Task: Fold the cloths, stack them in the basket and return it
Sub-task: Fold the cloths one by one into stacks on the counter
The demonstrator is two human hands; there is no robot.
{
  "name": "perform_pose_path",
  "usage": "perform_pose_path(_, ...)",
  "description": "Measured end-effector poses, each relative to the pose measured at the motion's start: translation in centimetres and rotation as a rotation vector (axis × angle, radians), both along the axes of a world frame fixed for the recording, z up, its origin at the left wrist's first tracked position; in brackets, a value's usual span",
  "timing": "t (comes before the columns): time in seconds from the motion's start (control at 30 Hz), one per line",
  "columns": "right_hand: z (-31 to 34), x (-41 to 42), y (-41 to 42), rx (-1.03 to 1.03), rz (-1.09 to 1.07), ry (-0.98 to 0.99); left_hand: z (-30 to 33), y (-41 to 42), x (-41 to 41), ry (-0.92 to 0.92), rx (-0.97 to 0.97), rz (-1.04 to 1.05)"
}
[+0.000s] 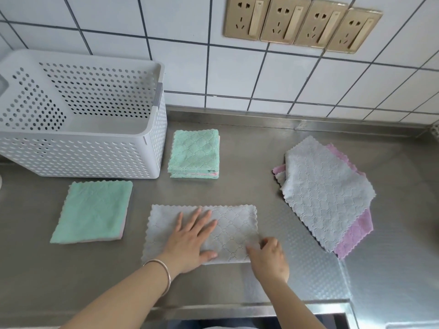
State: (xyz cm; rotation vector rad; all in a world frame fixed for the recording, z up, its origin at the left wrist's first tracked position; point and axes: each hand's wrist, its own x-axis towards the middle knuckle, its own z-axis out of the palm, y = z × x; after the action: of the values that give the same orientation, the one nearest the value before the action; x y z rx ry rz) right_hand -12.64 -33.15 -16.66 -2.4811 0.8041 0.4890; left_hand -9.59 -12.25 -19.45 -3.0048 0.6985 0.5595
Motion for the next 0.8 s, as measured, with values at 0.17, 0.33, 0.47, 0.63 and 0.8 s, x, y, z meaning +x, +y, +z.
perform_pose_path(0.17,0.0,-0.5,0.5,-0.175,0.089,0.088,-0.6,0.1,0.2,0.024,-0.134,0.012)
perform_pose_path(0.33,0.2,-0.2,-0.1,-0.049,0.033,0.160,1.6,-0.8,0.5,0.129,-0.114,0.064)
perform_pose_path(0.47,1.5,-0.6,1.6,0.099,-0.016,-0.285,5.0,-2.9,0.7,0.215,-0.479,0.357)
perform_pose_path(0.63,3.0,-1.3,7.2,0.103,0.419,-0.803,9.0,-3.5,1.5,0.589,-0.973,0.864)
perform_pose_path(0.8,1.5,-1.7,10.6,0.113,0.726,-0.831,7.9,0.7,0.9,0.456,-0.998,1.153)
